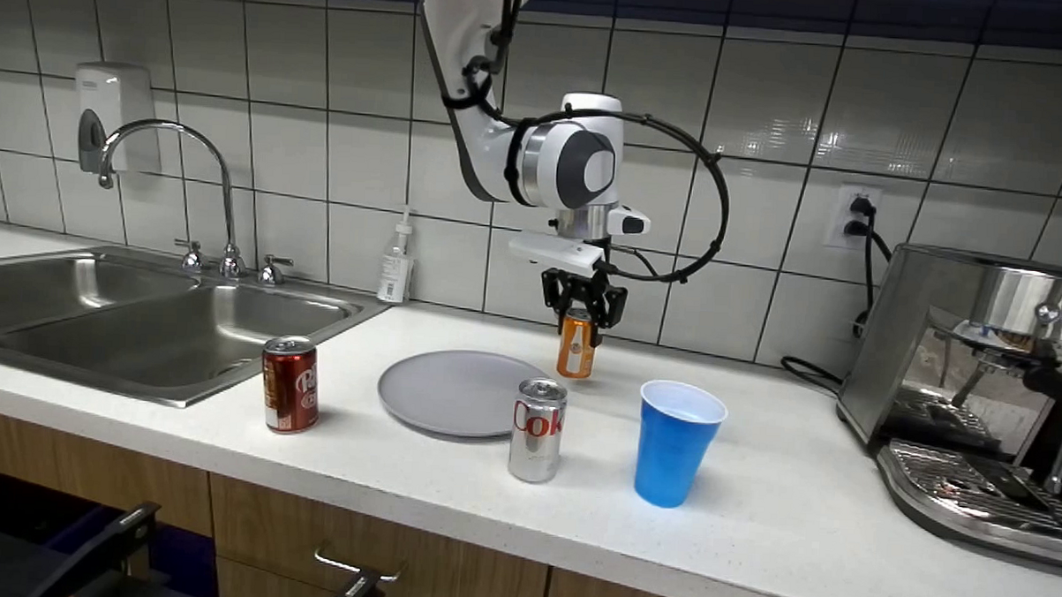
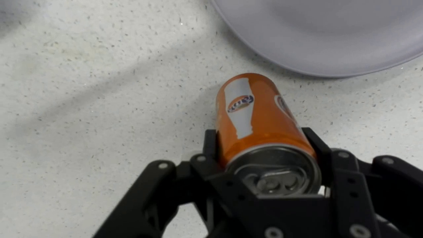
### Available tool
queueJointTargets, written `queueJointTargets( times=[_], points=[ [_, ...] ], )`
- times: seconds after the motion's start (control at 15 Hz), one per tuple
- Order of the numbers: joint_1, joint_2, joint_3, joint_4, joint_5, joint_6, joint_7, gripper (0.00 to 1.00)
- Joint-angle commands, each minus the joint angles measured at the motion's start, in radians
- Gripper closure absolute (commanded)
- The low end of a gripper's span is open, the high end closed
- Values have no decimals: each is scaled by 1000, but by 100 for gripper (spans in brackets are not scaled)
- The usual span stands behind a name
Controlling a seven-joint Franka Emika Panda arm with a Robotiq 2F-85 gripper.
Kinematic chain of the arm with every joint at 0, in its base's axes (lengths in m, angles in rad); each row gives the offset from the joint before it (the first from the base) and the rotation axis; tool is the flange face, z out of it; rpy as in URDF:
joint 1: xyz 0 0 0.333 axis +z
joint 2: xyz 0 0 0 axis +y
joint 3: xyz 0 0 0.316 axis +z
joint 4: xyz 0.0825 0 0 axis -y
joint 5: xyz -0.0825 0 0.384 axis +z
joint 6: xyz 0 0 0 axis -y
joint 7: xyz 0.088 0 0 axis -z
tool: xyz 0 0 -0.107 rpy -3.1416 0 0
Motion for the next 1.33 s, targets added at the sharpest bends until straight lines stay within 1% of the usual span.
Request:
queueJointTargets(
  times=[0.0, 0.4, 0.8, 0.87, 0.93, 1.07, 1.27],
  points=[
    [-25, 58, 5, 113, -11, -70, -9, 62],
    [-40, 121, 7, 203, -10, -117, -10, 62],
    [-44, 153, 6, 251, -12, -149, -11, 62],
    [-44, 155, 5, 254, -13, -150, -10, 12],
    [-45, 154, 6, 256, -11, -151, -11, 10],
    [-48, 147, 10, 255, -8, -149, -16, 0],
    [-55, 128, 15, 247, -6, -152, -29, 0]
  ],
)
